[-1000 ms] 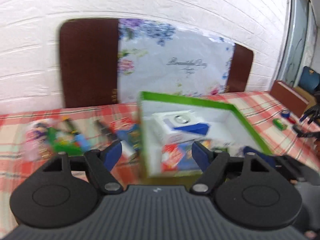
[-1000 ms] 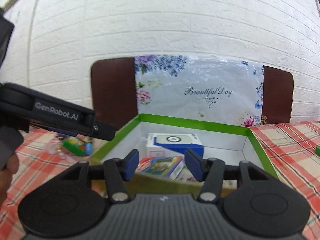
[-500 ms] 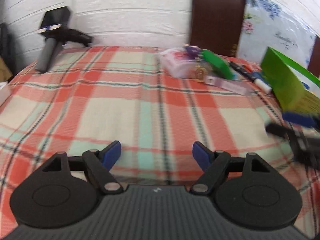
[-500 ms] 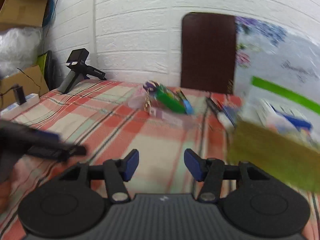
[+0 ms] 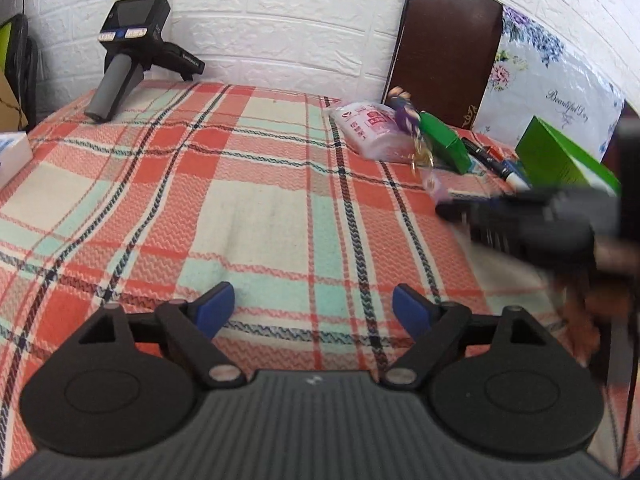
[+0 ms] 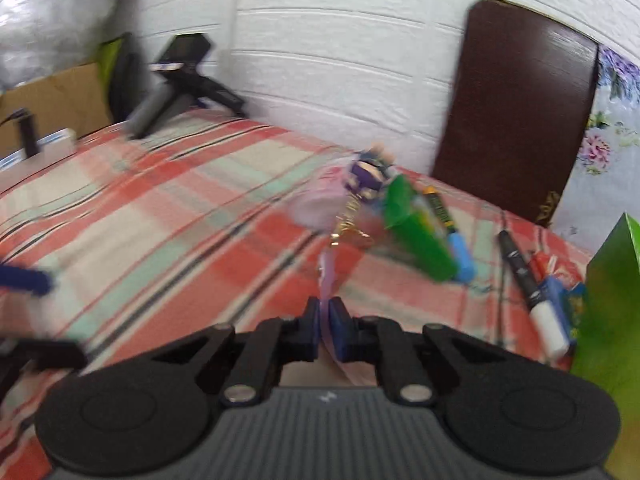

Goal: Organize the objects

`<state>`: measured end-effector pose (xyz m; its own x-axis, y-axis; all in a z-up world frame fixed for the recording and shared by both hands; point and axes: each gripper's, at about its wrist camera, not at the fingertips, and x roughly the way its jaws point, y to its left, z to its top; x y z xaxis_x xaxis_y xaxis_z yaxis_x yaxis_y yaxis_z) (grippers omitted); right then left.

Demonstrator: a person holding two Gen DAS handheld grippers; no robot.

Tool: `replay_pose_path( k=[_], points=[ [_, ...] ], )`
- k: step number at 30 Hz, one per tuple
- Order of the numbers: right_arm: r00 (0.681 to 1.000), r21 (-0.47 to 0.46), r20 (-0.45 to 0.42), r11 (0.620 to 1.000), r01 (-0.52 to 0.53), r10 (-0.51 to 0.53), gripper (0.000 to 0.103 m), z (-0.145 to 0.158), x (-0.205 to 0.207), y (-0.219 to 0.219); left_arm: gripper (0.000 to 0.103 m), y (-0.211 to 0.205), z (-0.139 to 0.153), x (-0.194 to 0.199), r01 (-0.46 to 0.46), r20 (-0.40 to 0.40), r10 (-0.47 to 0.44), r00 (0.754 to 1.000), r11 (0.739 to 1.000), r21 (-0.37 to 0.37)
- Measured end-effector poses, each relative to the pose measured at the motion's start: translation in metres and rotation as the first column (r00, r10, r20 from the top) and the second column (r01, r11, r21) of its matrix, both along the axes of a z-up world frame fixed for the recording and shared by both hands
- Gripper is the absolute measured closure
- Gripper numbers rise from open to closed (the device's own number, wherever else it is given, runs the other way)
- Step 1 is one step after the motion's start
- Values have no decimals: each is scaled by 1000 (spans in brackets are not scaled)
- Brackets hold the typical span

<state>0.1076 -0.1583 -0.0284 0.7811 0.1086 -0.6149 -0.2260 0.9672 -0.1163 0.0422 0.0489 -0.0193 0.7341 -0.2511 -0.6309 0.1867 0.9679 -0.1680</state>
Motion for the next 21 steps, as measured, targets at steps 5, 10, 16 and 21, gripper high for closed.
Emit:
replay_pose_path(
  k=[5,10,16,21],
  points=[
    [986,30,-15,986,-167,167,95,-2,-99,24,7,4,4,0,42,-80,-54,995,987,-154],
    [980,41,-32,980,-197,198,94,2,-167,21,7,-20,5,-3,136,-124,-170,978,961,-240],
    [999,32,-14,999,-36,36,95,4,-202,-11,12,-71,3,-6,225,-123,-240,963,967,-123],
    [974,41,-7,974,225,-225,93,1,-213,-61,21,-85,1,-6,214,-95,-216,972,976,-29]
  ],
)
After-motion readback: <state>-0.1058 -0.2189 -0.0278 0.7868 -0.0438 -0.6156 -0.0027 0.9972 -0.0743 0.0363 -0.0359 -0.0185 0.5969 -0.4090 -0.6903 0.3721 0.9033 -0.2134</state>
